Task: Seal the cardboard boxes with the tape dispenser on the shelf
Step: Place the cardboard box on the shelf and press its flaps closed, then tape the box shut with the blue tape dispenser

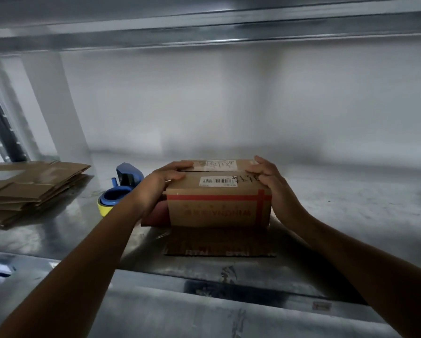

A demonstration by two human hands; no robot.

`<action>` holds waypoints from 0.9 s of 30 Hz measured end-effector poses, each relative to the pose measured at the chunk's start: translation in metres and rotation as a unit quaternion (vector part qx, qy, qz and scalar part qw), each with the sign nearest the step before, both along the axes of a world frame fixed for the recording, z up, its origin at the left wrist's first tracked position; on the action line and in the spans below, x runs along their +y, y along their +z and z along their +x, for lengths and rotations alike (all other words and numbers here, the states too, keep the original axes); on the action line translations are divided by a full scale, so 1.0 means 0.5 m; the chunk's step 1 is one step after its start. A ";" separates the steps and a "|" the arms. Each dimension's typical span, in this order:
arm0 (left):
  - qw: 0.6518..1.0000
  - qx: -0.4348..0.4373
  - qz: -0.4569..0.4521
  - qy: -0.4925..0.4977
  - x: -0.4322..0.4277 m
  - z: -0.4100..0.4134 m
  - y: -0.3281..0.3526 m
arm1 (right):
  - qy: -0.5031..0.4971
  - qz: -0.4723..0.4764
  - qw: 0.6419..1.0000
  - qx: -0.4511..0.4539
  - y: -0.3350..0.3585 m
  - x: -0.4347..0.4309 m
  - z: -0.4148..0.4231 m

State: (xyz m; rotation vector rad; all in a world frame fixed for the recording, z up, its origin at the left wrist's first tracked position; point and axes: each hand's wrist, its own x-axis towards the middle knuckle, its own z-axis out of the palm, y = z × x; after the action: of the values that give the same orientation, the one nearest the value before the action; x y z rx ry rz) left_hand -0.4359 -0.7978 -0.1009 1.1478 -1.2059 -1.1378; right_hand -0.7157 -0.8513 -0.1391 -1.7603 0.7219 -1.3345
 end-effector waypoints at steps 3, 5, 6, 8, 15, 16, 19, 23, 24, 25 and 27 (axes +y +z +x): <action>0.998 -0.046 0.004 0.043 0.005 -0.014 0.014 | 0.003 -0.076 0.995 0.071 0.005 0.004 0.004; 0.993 -0.094 0.003 0.066 0.012 -0.013 0.025 | -0.002 -0.107 0.985 0.133 0.011 0.003 0.010; 0.988 -0.135 0.001 0.077 0.015 -0.008 0.032 | -0.012 -0.126 0.977 0.171 0.014 0.002 0.014; 0.967 -0.237 -0.005 0.089 0.023 0.007 0.042 | -0.037 -0.151 0.964 0.217 0.018 -0.002 0.024; 0.882 -0.387 -0.069 0.262 0.028 0.062 0.028 | -0.042 -0.157 0.952 0.261 0.025 -0.008 0.055; 0.848 -0.413 -0.049 0.327 0.019 0.080 0.026 | -0.038 -0.156 0.951 0.263 0.028 -0.012 0.062; 0.796 -0.484 0.105 0.349 -0.003 0.142 0.026 | -0.042 -0.161 0.950 0.264 0.032 -0.016 0.090; 0.802 -0.527 0.120 0.257 -0.016 0.210 0.018 | -0.047 -0.167 0.951 0.254 0.030 -0.017 0.117; 0.802 -0.529 0.107 0.258 -0.017 0.222 0.016 | -0.047 -0.165 0.952 0.253 0.030 -0.018 0.123; 0.803 -0.529 0.097 0.259 -0.016 0.231 0.013 | -0.045 -0.162 0.953 0.252 0.030 -0.018 0.129; 0.799 -0.543 0.084 0.244 -0.014 0.241 0.010 | -0.039 -0.160 0.955 0.246 0.029 -0.019 0.135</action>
State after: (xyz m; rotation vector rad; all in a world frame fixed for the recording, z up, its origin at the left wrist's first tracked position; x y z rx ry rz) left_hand -0.3156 -0.8048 -0.0961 2.2372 -1.4758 -0.0894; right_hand -0.6481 -0.8606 -0.1244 -2.3934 0.8849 -1.1150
